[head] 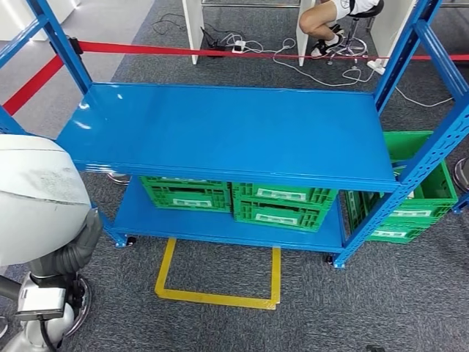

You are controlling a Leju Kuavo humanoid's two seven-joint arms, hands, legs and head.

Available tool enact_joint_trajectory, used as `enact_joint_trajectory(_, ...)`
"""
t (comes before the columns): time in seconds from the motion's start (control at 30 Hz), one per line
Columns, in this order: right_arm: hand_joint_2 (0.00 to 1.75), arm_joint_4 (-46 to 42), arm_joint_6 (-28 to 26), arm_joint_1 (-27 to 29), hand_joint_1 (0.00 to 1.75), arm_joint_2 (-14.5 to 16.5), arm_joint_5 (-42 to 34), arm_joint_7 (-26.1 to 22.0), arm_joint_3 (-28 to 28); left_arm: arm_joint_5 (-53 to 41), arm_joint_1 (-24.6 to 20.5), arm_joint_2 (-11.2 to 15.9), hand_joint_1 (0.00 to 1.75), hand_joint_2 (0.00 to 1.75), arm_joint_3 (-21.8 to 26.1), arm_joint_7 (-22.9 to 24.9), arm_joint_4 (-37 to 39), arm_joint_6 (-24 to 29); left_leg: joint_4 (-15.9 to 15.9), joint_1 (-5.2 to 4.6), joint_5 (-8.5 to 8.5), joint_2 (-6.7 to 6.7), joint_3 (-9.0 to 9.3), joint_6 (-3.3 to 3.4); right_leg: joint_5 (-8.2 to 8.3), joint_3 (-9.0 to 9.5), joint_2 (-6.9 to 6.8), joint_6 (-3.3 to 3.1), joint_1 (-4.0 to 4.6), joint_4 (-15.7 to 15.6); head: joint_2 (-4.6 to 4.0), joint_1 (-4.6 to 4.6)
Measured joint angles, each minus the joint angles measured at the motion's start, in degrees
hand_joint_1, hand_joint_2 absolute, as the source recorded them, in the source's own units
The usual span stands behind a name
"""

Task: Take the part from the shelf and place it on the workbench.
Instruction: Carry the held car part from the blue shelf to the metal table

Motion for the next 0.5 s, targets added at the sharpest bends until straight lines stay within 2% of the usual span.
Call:
enact_joint_trajectory(0.07,1.75,0.0,-0.3,-0.1,0.0,0.0,0.7,-0.6,0.0,-0.3,0.0,0.0,1.75,1.75,0.2,0.0,0.0,0.0,-8.1,-0.06,1.88,-0.06,5.4,0.3,0.62,-0.61,0.05,0.58,0.08,0.1,0.0,0.02)
enact_joint_trajectory(0.1,1.75,0.0,-0.4,-0.2,0.0,0.0,1.1,-0.8,0.0,-0.4,0.0,0.0,1.75,1.75,0.2,0.0,0.0,0.0,-10.9,-0.11,2.06,-0.1,7.0,0.47,0.97,-0.87,0.07,0.94,0.14,0.1,0.0,0.03)
enact_joint_trajectory(0.13,1.75,0.0,-0.5,-0.2,0.0,0.0,1.4,-1.0,0.0,-0.5,0.0,0.0,1.75,1.75,0.3,0.0,0.0,0.0,-12.3,-0.2,1.95,-0.15,7.62,0.68,1.36,-1.11,0.08,1.31,0.2,0.1,0.0,0.04)
enact_joint_trajectory(0.2,1.75,0.0,-0.8,-0.2,0.0,0.0,1.9,-1.3,0.0,-0.7,0.2,-0.1,1.75,1.75,0.4,0.0,0.0,0.0,-12.7,-0.24,2.29,-0.14,7.11,1.43,1.93,-1.49,0.07,2.02,0.13,0.0,0.0,0.06)
enact_joint_trajectory(0.23,1.75,0.0,-1.0,-0.2,0.0,0.0,2.0,-1.4,0.0,-0.8,0.2,-0.1,1.75,1.75,0.4,0.0,0.0,0.0,-12.7,-0.2,2.65,-0.11,6.75,1.97,1.37,-1.91,0.03,2.33,0.07,0.4,0.0,0.1)
enact_joint_trajectory(0.27,1.75,0.0,-1.0,-0.1,0.0,0.0,2.2,-1.4,0.1,-0.8,0.3,-0.1,1.75,1.75,0.4,0.1,0.0,0.0,-12.8,-0.13,3.04,-0.06,6.36,2.52,-0.12,-2.6,0.0,2.63,0.03,1.9,0.0,0.17)
enact_joint_trajectory(0.3,1.75,0.0,-1.1,-0.1,0.0,0.0,2.3,-1.5,0.1,-0.9,0.3,-0.1,1.75,1.75,0.4,0.1,0.0,0.0,-12.8,-0.09,3.44,-0.02,5.91,2.98,-2.39,-3.65,-0.04,2.86,0.0,4.5,0.0,0.23)
enact_joint_trajectory(0.37,1.75,0.0,-1.2,-0.2,0.0,0.0,2.6,-1.6,0.1,-0.9,0.4,-0.1,1.75,1.75,0.4,0.1,0.0,0.0,-12.8,-0.22,4.21,0.02,4.9,3.44,-7.25,-6.03,-0.07,3.19,0.01,12.2,0.0,0.31)
enact_joint_trajectory(0.4,1.75,0.0,-1.2,-0.2,0.0,0.0,2.7,-1.6,0.1,-1.0,0.4,-0.1,1.75,1.75,0.4,0.1,0.0,0.0,-12.8,-0.32,4.6,0.03,4.36,3.52,-8.41,-6.67,-0.07,3.22,0.03,15.3,0.0,0.32)
enact_joint_trajectory(0.43,1.75,0.0,-1.3,-0.2,0.0,0.0,2.8,-1.7,0.1,-1.0,0.5,-0.1,1.75,1.75,0.4,0.1,0.0,0.0,-12.8,-0.42,4.95,0.03,3.86,3.56,-8.39,-6.44,-0.07,3.15,0.06,16.6,0.0,0.31)
enact_joint_trajectory(0.47,1.75,0.0,-1.4,-0.2,0.0,0.0,3.0,-1.7,0.1,-1.0,0.5,-0.1,1.75,1.75,0.4,0.1,0.0,0.0,-12.8,-0.53,5.27,0.02,3.43,3.57,-7.3,-5.12,-0.07,2.97,0.12,15.7,0.0,0.31)
enact_joint_trajectory(0.5,1.75,0.0,-1.5,-0.2,0.0,0.0,3.2,-1.8,0.1,-1.0,0.6,-0.2,1.75,1.75,0.4,0.1,0.0,0.0,-12.8,-0.62,5.54,0.01,3.1,3.53,-5.62,-2.82,-0.07,2.69,0.23,12.8,0.0,0.31)
